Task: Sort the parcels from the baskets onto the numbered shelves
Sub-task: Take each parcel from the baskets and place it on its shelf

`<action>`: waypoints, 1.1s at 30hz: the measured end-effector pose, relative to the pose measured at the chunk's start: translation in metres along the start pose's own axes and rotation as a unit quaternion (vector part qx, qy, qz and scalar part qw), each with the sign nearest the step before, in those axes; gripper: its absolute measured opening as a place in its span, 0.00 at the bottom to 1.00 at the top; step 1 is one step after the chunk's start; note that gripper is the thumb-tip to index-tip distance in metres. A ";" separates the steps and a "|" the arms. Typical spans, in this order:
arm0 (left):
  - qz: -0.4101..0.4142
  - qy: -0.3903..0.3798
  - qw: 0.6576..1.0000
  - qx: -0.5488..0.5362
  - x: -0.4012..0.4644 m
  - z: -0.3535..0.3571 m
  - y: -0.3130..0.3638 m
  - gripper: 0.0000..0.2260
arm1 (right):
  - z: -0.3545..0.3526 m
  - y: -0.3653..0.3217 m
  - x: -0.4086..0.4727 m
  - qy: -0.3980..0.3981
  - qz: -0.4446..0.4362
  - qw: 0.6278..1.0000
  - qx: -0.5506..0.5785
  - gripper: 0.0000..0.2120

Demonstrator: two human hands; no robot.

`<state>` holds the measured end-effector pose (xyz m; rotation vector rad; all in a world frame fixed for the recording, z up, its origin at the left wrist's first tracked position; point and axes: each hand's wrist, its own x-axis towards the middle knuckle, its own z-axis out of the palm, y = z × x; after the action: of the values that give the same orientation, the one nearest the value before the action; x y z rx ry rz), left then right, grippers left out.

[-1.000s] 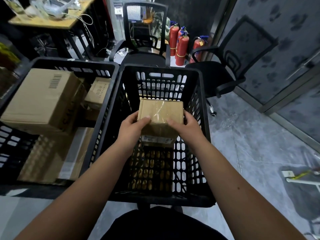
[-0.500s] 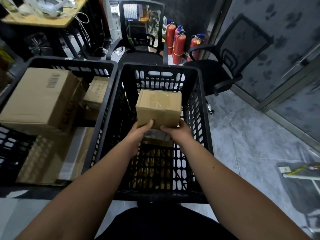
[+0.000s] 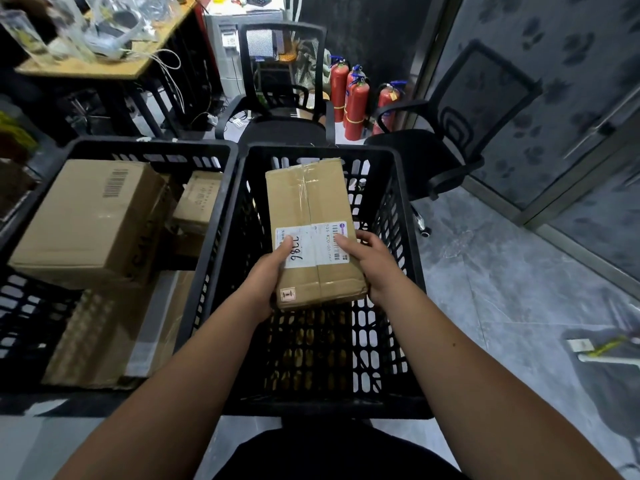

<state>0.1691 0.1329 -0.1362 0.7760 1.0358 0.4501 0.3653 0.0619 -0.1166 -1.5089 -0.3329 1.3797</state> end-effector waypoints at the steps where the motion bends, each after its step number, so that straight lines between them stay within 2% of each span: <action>1: -0.003 -0.012 1.000 -0.014 -0.002 0.000 0.004 0.24 | -0.001 -0.004 -0.003 -0.006 -0.005 1.000 0.009 0.28; 5: 0.021 -0.051 0.998 -0.016 -0.003 -0.005 0.020 0.24 | -0.004 -0.018 -0.013 -0.023 -0.040 0.999 0.018 0.26; 8: 0.070 -0.045 0.996 -0.031 -0.004 -0.002 0.032 0.30 | -0.013 -0.025 -0.019 -0.022 -0.089 0.996 0.007 0.31; 10: 0.102 -0.030 0.993 -0.054 -0.006 0.007 0.039 0.31 | -0.014 -0.026 -0.022 -0.011 -0.110 0.994 0.013 0.39; 13: 0.127 -0.031 0.987 -0.094 -0.009 0.027 0.045 0.25 | 0.001 -0.029 -0.029 0.017 -0.116 0.993 0.016 0.59; 15: 0.138 -0.050 0.980 -0.133 -0.013 0.041 0.048 0.25 | 0.010 -0.028 -0.027 0.020 -0.108 0.993 0.050 0.65; 16: 0.138 -0.058 0.977 -0.151 -0.015 0.047 0.049 0.25 | 0.015 -0.029 -0.029 0.012 -0.099 0.993 0.067 0.63; 17: 0.131 -0.060 0.977 -0.158 -0.019 0.054 0.049 0.24 | 0.018 -0.029 -0.031 -0.003 -0.096 0.992 0.080 0.57; 19: 0.104 -0.064 0.983 -0.137 -0.027 0.067 0.049 0.22 | 0.022 -0.028 -0.032 -0.029 -0.091 0.989 0.112 0.32; 20: 0.090 -0.068 0.987 -0.119 -0.030 0.073 0.049 0.21 | 0.023 -0.028 -0.033 -0.035 -0.090 0.987 0.131 0.24; 21: 0.077 -0.065 0.989 -0.104 -0.032 0.077 0.048 0.21 | 0.022 -0.029 -0.032 -0.034 -0.091 0.984 0.152 0.20; 23: 0.060 -0.036 0.991 -0.115 -0.032 0.074 0.048 0.23 | 0.017 -0.031 -0.027 -0.011 -0.099 0.979 0.180 0.19; 26: 0.077 0.054 0.978 -0.186 -0.026 0.059 0.052 0.28 | 0.006 -0.033 -0.017 0.016 -0.098 0.977 0.188 0.23; 29: 0.098 0.111 0.962 -0.228 -0.024 0.050 0.058 0.25 | 0.005 -0.035 -0.011 0.028 -0.083 0.975 0.204 0.27; 33: 0.103 0.073 0.970 -0.209 -0.031 0.067 0.053 0.32 | 0.028 -0.038 -0.008 0.032 -0.062 0.966 0.249 0.34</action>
<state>0.2157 0.1229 -0.0588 0.4775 0.9543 0.8843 0.3548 0.0863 -0.0765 -1.0927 -0.0299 1.1990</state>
